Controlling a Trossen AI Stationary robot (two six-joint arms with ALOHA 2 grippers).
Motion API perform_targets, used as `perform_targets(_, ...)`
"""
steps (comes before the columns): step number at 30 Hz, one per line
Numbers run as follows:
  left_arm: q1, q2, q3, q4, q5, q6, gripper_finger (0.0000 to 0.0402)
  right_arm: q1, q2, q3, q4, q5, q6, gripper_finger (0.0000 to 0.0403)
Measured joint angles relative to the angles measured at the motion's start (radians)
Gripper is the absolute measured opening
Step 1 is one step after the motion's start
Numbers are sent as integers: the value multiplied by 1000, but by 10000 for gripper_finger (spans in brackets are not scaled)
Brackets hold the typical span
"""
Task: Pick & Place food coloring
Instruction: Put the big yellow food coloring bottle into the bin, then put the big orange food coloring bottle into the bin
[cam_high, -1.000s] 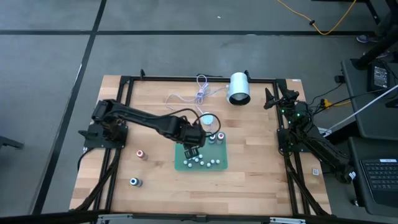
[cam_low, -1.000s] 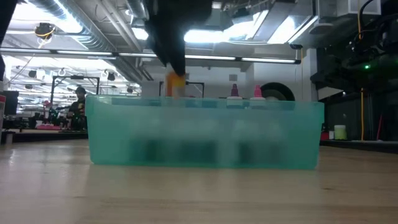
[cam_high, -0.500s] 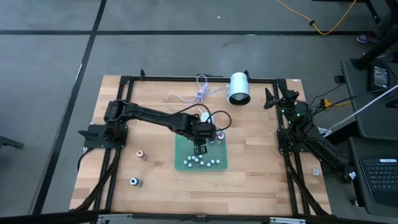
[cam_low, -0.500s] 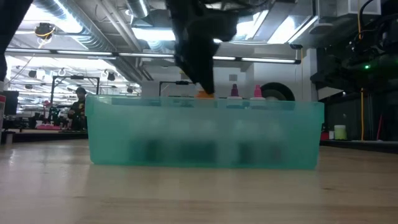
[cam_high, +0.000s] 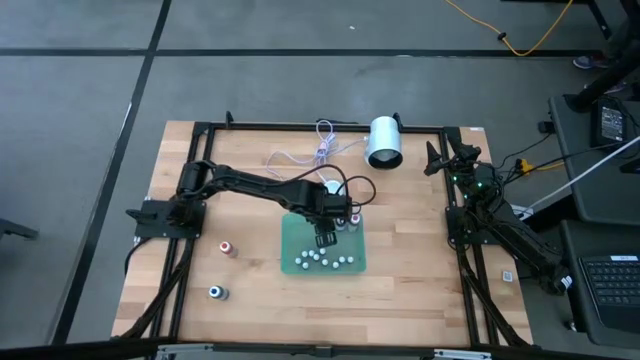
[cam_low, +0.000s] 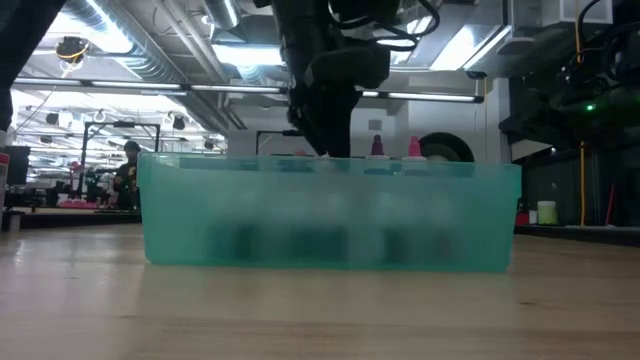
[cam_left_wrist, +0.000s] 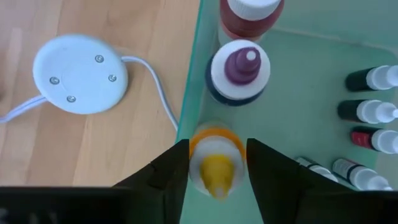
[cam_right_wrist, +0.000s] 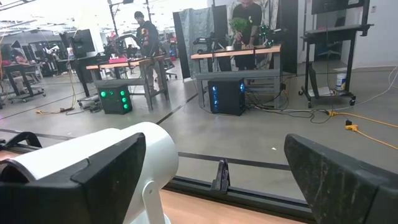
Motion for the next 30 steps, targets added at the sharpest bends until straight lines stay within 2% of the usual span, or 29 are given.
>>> perform_targets(8, 0, -5, 0, -1, 6, -3, 196, 0, 0, 0, 0, 0, 0, 384)
perform_targets(13, 2, -33, 16, -26, 7, -17, 238, 0, 0, 0, 0, 0, 0, 384)
perform_targets(19, 8, -99, 13, -93, -84, -166, 300, 0, 0, 0, 0, 0, 0, 384)
perform_targets(24, 7, -183, -83, -171, -135, -336, 331, 0, 0, 0, 0, 0, 0, 384)
perform_targets(30, -32, -325, -263, -181, -113, -497, 330, 0, 0, 0, 0, 0, 0, 384)
